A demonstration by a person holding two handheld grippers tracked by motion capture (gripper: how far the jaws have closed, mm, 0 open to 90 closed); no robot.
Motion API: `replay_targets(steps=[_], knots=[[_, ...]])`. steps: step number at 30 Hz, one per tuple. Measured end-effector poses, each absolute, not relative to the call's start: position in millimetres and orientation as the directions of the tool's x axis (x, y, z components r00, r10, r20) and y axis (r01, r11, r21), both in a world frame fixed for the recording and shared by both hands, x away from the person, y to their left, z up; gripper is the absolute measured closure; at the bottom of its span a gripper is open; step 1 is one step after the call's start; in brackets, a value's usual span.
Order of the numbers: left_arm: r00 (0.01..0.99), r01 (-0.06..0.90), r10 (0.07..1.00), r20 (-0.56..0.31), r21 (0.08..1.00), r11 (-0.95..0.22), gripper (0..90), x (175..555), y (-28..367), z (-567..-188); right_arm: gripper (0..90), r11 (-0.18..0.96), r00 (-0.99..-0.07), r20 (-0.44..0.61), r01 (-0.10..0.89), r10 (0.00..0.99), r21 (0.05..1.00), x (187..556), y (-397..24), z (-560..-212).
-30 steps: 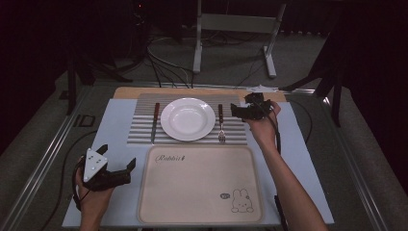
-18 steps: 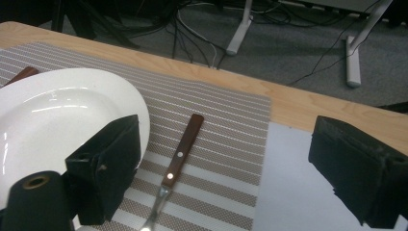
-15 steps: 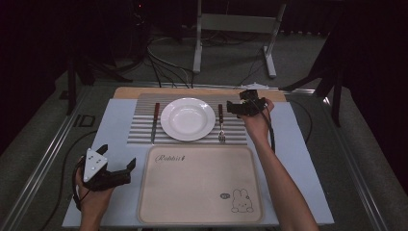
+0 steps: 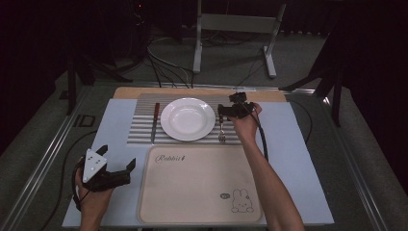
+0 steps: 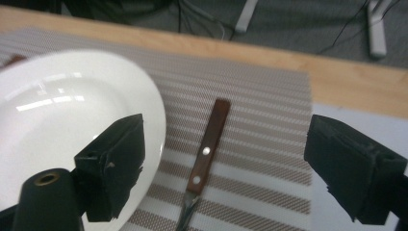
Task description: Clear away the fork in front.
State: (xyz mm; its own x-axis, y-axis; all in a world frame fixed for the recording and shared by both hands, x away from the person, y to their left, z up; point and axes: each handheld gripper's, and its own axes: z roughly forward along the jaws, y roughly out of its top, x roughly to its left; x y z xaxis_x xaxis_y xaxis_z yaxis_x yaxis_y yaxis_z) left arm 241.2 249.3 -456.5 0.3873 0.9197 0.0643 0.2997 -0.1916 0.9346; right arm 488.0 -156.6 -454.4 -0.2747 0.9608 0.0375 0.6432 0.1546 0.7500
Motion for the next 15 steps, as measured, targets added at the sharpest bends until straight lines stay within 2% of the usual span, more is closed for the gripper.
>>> replay_targets(steps=[15], knots=[[0.396,0.298,0.917,0.052,0.937,-0.182,0.1,240.5,248.8,-457.5,25.9,0.120,-0.229,0.073,0.725,0.971,0.678,504.5,-148.7,-495.1]])
